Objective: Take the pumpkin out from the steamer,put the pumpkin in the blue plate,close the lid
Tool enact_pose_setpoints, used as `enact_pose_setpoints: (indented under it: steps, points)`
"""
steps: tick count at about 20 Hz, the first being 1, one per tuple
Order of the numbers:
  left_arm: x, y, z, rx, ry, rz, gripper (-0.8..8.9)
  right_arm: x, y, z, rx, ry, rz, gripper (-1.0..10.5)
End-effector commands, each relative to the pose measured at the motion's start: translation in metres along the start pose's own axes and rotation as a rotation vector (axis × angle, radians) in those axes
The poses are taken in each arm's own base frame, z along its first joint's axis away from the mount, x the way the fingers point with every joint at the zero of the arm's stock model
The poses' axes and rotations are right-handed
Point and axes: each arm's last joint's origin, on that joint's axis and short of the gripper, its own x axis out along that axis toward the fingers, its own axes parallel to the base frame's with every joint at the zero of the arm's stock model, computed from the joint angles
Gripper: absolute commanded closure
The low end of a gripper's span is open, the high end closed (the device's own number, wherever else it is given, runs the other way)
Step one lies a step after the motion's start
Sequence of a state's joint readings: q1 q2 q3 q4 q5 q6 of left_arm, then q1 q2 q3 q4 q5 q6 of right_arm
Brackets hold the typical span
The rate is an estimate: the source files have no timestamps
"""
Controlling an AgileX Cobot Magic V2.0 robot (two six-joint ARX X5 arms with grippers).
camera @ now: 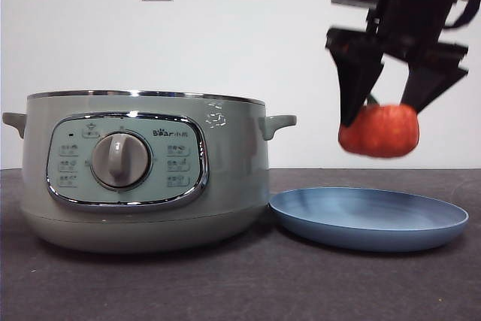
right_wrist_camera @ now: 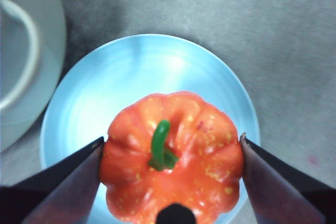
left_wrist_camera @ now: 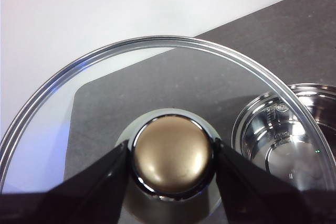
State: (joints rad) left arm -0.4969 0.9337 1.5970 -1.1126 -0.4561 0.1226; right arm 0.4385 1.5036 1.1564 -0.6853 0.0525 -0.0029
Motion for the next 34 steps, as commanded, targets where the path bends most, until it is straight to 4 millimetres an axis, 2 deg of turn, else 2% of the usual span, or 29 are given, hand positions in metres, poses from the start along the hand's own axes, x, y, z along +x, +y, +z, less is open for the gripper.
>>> enact_pose_setpoints:
  steps: [1, 7, 13, 18, 19, 22, 26, 31, 34]
  points:
    - [-0.007, 0.004, 0.005, -0.032, -0.066, 0.015, 8.22, 0.018, 0.001, -0.007, 0.012, 0.016, 0.003, 9.6]
    - [-0.007, 0.004, 0.005, -0.031, -0.066, 0.015, 8.22, 0.056, 0.006, -0.010, 0.010, 0.100, 0.076, 9.6]
    - [-0.002, 0.002, 0.007, -0.025, -0.053, 0.014, 8.22, 0.060, 0.005, -0.012, 0.011, 0.120, 0.075, 9.6]
    - [0.008, -0.003, 0.010, -0.011, -0.025, 0.009, 8.22, 0.071, 0.006, -0.016, 0.008, 0.175, 0.077, 9.3]
    - [0.009, -0.003, 0.010, -0.010, -0.024, 0.003, 8.22, 0.074, 0.006, -0.017, 0.008, 0.186, 0.077, 8.7]
    - [0.010, -0.005, 0.011, -0.008, -0.027, -0.042, 8.22, 0.077, 0.006, -0.019, 0.012, 0.199, 0.075, 5.9]
    - [0.010, -0.005, 0.011, -0.007, -0.026, -0.043, 8.22, 0.077, 0.006, -0.019, 0.032, 0.199, 0.068, 4.4]
    - [0.010, -0.007, 0.011, -0.007, -0.036, -0.112, 8.22, 0.069, 0.006, -0.018, 0.033, 0.189, 0.069, 4.0]
    - [0.010, -0.008, 0.012, -0.009, -0.044, -0.154, 8.22, 0.056, 0.005, -0.016, 0.034, 0.162, 0.070, 4.1]
